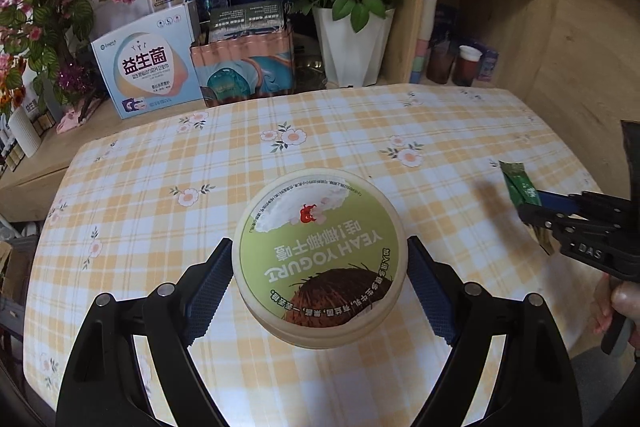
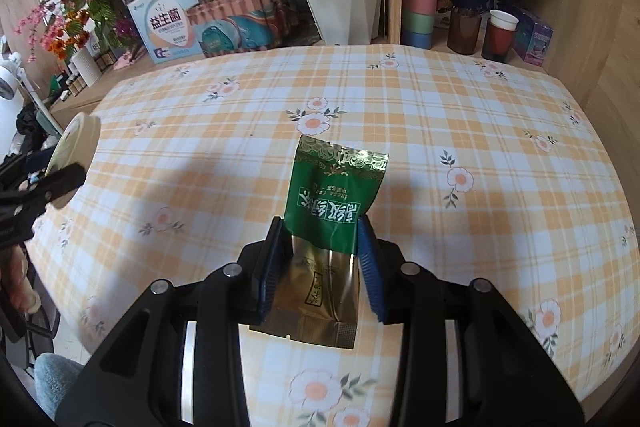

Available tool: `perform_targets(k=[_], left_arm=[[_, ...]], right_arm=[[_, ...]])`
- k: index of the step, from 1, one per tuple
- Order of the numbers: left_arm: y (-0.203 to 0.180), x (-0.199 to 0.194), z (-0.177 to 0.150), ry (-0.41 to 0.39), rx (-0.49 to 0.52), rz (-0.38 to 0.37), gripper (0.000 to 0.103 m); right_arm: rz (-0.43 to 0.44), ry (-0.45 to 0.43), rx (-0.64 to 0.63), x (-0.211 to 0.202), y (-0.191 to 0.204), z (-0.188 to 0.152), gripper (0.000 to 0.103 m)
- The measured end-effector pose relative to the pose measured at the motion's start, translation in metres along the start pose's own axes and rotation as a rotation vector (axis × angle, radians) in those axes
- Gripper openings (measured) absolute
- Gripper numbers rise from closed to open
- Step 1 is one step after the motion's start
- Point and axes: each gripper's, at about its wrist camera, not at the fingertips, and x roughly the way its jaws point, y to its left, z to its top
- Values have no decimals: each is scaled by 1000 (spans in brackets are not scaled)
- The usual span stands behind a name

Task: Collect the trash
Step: 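Carry the yogurt tub and tea packet over the bin with both grippers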

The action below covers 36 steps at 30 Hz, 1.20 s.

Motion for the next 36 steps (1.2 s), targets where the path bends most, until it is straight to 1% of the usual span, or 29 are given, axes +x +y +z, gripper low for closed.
perform_targets(k=[9,14,21,28,31,36], left_arm=[[-22,-71,-32,-60,-3,-44,83],[-33,-104,-48,-90,0,-54,83],[-43,-145,-77,-126,-32,-68,83],[-49,-178,-107,-140,-62,-63,83],[-49,-191,-121,-145,-69,-42,83],[-39,-211,-145,-152,-124,-14,83]], right_arm=[[26,-50,-34,-51,15,-28,39],[45,-77,-41,-74,23,-45,39],[67,-109,-63,-102,36,-70,39],[109,-144,-85,-132,55,-103,39],[132,-149,-89,-142,63,-119,39],[142,-156,-93,-152,73,-150,39]])
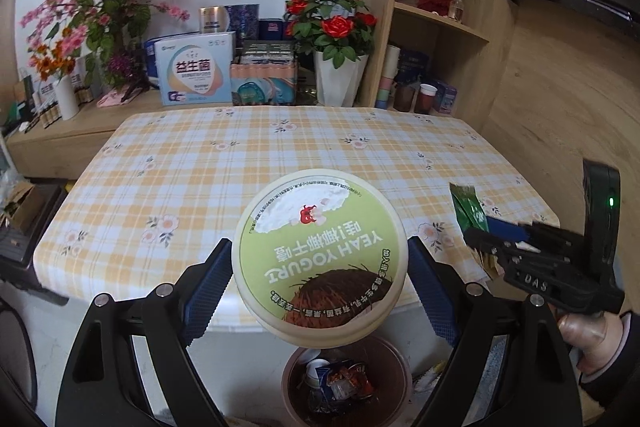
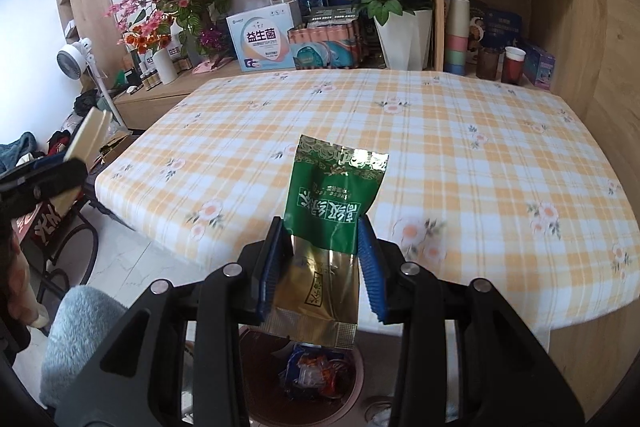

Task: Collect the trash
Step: 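Carry the yogurt tub and tea packet over the bin with both grippers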

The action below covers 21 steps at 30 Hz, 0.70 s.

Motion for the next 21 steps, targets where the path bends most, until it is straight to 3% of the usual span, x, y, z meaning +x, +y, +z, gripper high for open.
perform_targets(k=[9,21], left_arm=[[8,-15,-31,24,-45,9,83],[9,-7,-44,43,-69,14,84]], right_arm=[[42,130,-27,17,28,-60,39],[94,211,-57,33,43,-80,41]])
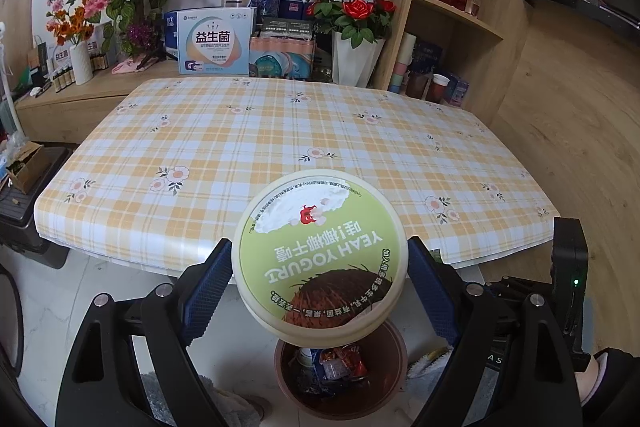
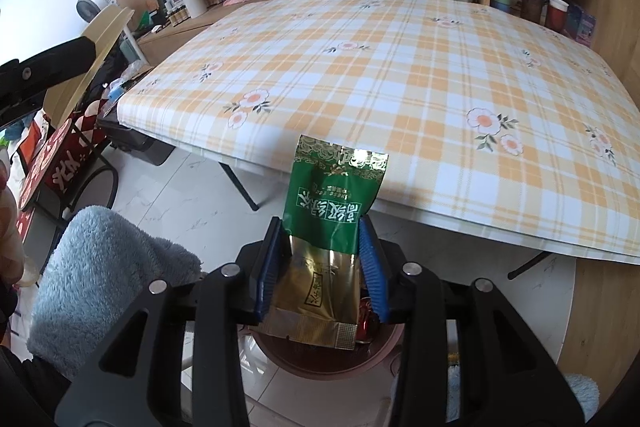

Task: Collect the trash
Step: 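Carry the yogurt tub and tea packet over the bin with both grippers, then open the right gripper to drop the tea packet into the bin, then open the left gripper to drop the yogurt tub into the bin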

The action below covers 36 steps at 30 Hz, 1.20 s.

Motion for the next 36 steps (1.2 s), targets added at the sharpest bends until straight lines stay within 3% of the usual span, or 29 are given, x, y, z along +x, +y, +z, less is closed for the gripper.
perform_targets(k=[5,9,14,19,30,32,36], left_arm=[[0,7,-4,22,1,-3,84],[3,13,-10,39,-13,-3,84],[4,24,-20,91,-25,-15,84],[-2,35,-30,141,-6,-39,84],[-33,65,-50,277,63,-143,86],[-37,70,-53,298,66,-170,92],[-39,78,-59,323,91,-151,95]], right_arm=[[11,20,5,4,0,-1,50],[8,22,-1,6,2,-2,51],[-18,-24,15,-2,-4,2,76],[-70,-107,63,-23,-23,15,92],[-136,-185,142,-50,-59,31,93],[-139,-186,141,-50,-60,31,93],[-146,-179,139,-48,-60,31,93]])
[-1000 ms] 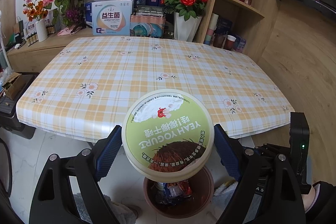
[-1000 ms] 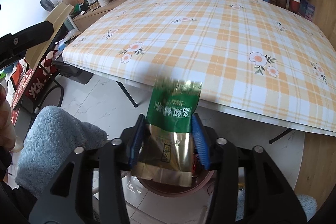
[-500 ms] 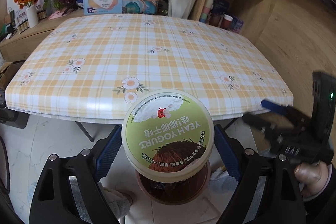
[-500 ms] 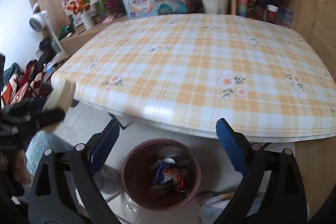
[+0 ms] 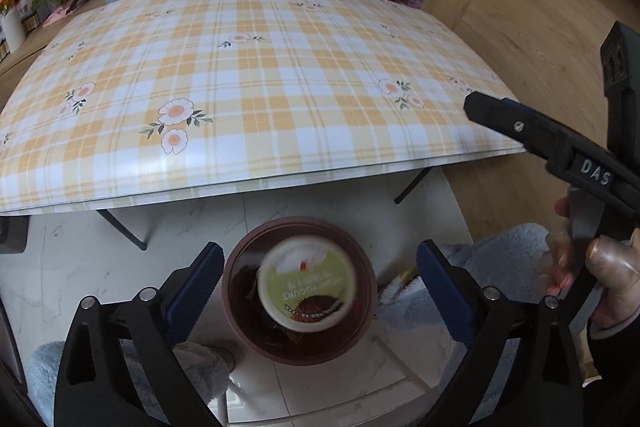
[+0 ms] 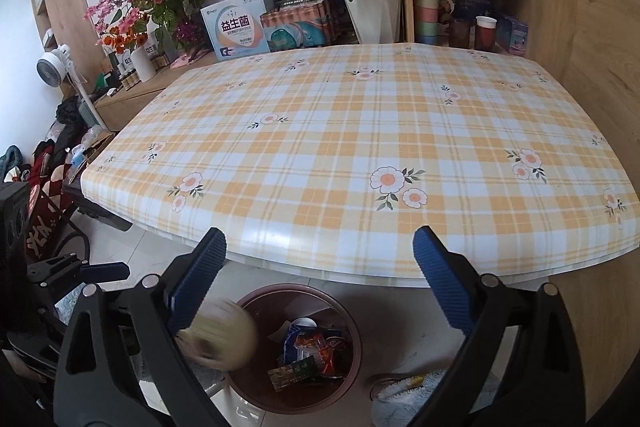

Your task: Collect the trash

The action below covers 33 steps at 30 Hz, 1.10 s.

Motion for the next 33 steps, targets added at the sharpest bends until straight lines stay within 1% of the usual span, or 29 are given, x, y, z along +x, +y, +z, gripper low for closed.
perform_targets(k=[5,9,13,15,19,23,26,29,31,33], left_arm=[[5,-3,0,-17,-14,14,95],[8,-16,5,-66,-22,41,95],[8,-38,19,-147,6,89,95],[8,-58,31,-214,22,118,95],[6,-104,60,-360,60,184,97],[4,-146,84,-469,98,231,97],[1,-171,98,-526,109,268,97],[-4,-193,105,-584,125,300,97],[-7,-201,109,-597,141,292,97],[-7,-205,112,-604,133,285,97]], right_arm=[[0,-2,-7,-1,3,-1,93],[-1,-7,-18,-5,7,2,93],[-12,-19,-26,-15,11,15,95],[-25,-36,-38,-24,15,27,97],[-54,-76,-66,-48,22,55,97],[-87,-139,-71,-78,25,85,97],[-122,-174,-88,-99,27,105,97],[-131,-192,-112,-113,31,118,97],[-133,-203,-125,-121,35,124,97],[-135,-213,-139,-128,39,128,97]])
